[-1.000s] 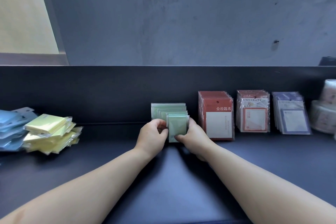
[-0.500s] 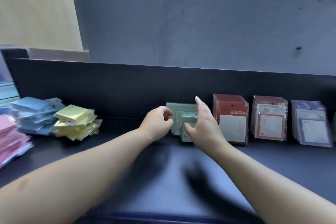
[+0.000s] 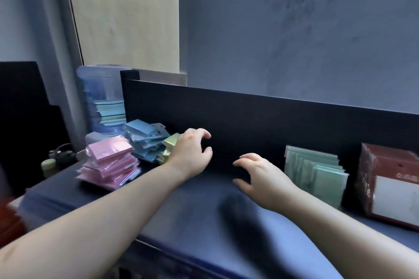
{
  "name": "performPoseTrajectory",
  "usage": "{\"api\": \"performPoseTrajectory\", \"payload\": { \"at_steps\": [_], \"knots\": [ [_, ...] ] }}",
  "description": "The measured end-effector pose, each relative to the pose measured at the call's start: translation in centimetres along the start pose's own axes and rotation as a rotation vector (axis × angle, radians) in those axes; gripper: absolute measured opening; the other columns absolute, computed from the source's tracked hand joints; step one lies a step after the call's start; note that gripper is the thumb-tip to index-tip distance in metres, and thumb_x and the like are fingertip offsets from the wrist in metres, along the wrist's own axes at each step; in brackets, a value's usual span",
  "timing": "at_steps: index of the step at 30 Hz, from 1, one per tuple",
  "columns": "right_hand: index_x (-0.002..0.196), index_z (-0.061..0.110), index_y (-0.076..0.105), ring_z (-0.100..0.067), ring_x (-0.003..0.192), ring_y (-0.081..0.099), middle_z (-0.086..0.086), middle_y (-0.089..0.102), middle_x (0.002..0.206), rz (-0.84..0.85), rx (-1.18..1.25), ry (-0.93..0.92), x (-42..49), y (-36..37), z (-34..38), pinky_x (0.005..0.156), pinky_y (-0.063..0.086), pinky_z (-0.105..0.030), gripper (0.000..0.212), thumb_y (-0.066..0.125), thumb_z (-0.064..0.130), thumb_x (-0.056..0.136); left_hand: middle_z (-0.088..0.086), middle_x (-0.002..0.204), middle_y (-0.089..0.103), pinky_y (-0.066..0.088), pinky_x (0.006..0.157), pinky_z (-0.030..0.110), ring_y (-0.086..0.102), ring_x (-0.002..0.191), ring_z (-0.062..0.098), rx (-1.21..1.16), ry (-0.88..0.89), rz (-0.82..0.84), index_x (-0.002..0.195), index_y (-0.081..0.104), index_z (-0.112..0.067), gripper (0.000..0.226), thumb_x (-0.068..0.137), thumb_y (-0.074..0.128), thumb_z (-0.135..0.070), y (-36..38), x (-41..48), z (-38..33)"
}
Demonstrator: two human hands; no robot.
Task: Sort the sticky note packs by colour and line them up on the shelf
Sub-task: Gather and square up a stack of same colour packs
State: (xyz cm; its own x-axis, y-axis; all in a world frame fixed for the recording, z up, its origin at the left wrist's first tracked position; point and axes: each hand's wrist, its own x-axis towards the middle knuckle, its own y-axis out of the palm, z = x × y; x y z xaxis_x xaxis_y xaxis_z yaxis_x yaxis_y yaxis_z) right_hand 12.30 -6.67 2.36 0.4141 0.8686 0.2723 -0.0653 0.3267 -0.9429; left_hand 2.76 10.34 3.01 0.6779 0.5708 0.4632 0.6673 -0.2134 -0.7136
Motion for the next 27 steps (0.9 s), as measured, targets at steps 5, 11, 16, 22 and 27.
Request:
{"api": "performPoseTrajectory", "payload": {
  "at_steps": [5, 11, 16, 22, 27],
  "knots": [
    [0.134, 0.028, 0.051, -0.019, 0.129, 0.042, 0.004, 0.04, 0.143, 0.028, -0.007, -0.002, 4.5, 2.4, 3.7, 0.101, 0.041, -0.033, 0.042, 0.048, 0.043, 0.094, 0.01, 0.137, 0.04, 0.025, 0.109, 0.033, 0.034, 0.13, 0.026, 0.007, -0.201, 0.02, 0.134, 0.043, -0.017, 0.047, 0.088, 0.053, -0.016, -2.2, 1.3, 5.3],
    [0.144, 0.021, 0.036, -0.018, 0.13, 0.041, 0.0, 0.04, 0.144, -0.014, 0.254, 0.168, 9.5, 4.0, 6.9, 0.104, 0.033, -0.025, 0.05, 0.045, 0.037, 0.098, 0.011, 0.143, 0.039, 0.035, 0.107, 0.039, 0.04, 0.128, 0.028, -0.211, -0.425, 0.179, 0.143, 0.03, -0.015, 0.054, 0.092, 0.046, -0.021, -2.3, 2.5, 8.5],
    [0.15, 0.023, 0.023, -0.017, 0.131, 0.041, -0.001, 0.036, 0.15, 0.039, 0.576, 0.405, 12.2, 4.8, 8.0, 0.097, 0.032, -0.022, 0.063, 0.045, 0.045, 0.095, 0.008, 0.117, 0.059, 0.048, 0.094, 0.043, 0.058, 0.103, 0.026, -0.512, -0.564, 0.234, 0.128, 0.047, -0.016, 0.042, 0.088, 0.044, -0.029, -2.1, 2.7, 9.1],
    [0.142, 0.02, 0.035, -0.015, 0.098, 0.063, -0.001, 0.06, 0.113, 0.08, 0.92, 0.543, 11.2, 5.8, 6.4, 0.082, 0.052, -0.027, 0.069, 0.07, 0.023, 0.083, 0.003, 0.11, 0.064, 0.047, 0.084, 0.032, 0.059, 0.098, 0.019, -0.653, -0.441, 0.357, 0.113, 0.06, -0.019, 0.029, 0.097, 0.038, -0.026, -2.1, 2.3, 9.4],
    [0.142, 0.015, 0.035, -0.016, 0.101, 0.064, -0.007, 0.06, 0.12, 0.248, 1.056, 0.502, 7.7, 3.7, 3.3, 0.084, 0.051, -0.023, 0.078, 0.074, 0.004, 0.075, 0.003, 0.115, 0.061, 0.045, 0.084, 0.029, 0.058, 0.103, 0.021, -0.662, -0.436, 0.38, 0.128, 0.056, -0.015, 0.037, 0.096, 0.039, -0.015, -1.6, 2.8, 10.1]
  ]
}}
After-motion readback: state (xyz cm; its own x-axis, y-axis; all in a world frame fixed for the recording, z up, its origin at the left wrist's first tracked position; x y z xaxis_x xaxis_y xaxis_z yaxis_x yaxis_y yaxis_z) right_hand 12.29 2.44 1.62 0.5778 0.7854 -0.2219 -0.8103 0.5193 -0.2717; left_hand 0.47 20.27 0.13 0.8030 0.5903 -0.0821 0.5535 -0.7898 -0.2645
